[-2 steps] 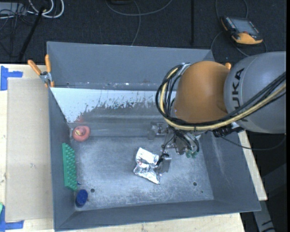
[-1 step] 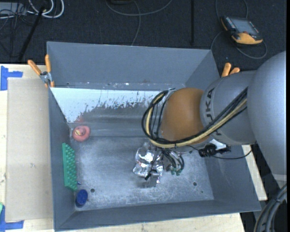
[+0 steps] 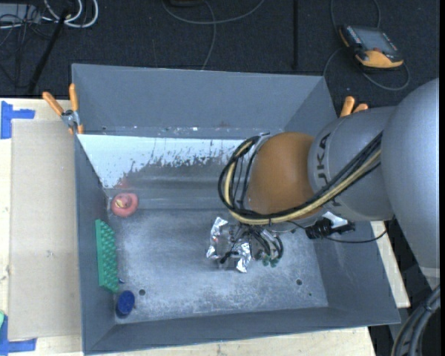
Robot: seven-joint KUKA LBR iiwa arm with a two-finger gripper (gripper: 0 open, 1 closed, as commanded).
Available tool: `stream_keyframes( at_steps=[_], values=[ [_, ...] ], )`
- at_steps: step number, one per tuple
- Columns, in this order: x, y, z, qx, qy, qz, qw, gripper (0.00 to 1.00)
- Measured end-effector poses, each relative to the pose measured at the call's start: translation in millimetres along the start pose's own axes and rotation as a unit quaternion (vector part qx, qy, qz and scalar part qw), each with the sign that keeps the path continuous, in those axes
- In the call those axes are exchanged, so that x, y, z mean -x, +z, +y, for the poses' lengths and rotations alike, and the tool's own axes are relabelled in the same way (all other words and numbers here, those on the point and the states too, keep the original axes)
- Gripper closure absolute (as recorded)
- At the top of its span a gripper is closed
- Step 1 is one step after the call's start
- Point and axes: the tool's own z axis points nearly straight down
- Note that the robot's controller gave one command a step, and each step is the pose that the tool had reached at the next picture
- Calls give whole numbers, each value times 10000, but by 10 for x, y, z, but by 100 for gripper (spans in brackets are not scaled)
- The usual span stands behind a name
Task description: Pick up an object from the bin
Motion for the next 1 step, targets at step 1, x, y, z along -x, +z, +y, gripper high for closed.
stream_keyframes(
  at_steps=[1],
  values=[
    [549, -138, 68, 0, -205, -42, 9998, 100]
  ],
)
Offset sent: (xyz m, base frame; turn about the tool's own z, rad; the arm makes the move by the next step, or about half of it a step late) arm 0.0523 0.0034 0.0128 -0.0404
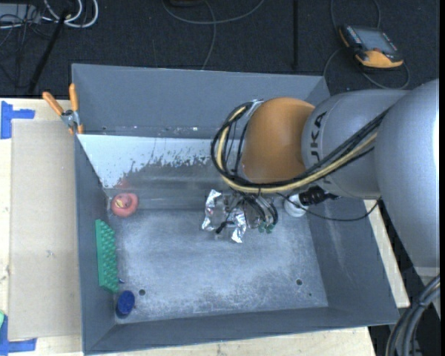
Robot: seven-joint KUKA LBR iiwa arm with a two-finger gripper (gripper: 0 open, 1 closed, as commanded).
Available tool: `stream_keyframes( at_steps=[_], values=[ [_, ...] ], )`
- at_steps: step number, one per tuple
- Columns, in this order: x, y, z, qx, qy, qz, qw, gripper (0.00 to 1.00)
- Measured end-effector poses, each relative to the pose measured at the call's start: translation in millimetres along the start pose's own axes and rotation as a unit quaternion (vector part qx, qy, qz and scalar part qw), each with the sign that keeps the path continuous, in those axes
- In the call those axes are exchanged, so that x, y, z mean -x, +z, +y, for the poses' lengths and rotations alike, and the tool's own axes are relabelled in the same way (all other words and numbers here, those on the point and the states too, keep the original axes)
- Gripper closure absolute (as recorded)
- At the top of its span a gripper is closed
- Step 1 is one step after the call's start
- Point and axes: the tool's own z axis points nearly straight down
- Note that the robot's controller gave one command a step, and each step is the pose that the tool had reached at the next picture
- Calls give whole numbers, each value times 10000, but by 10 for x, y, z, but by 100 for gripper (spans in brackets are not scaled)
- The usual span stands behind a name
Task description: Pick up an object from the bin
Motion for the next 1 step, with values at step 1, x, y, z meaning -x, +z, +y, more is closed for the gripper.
stream_keyframes(
  at_steps=[1],
  values=[
    [33, -1069, 95, 6, 15, -15, 10000, 100]
  ],
)
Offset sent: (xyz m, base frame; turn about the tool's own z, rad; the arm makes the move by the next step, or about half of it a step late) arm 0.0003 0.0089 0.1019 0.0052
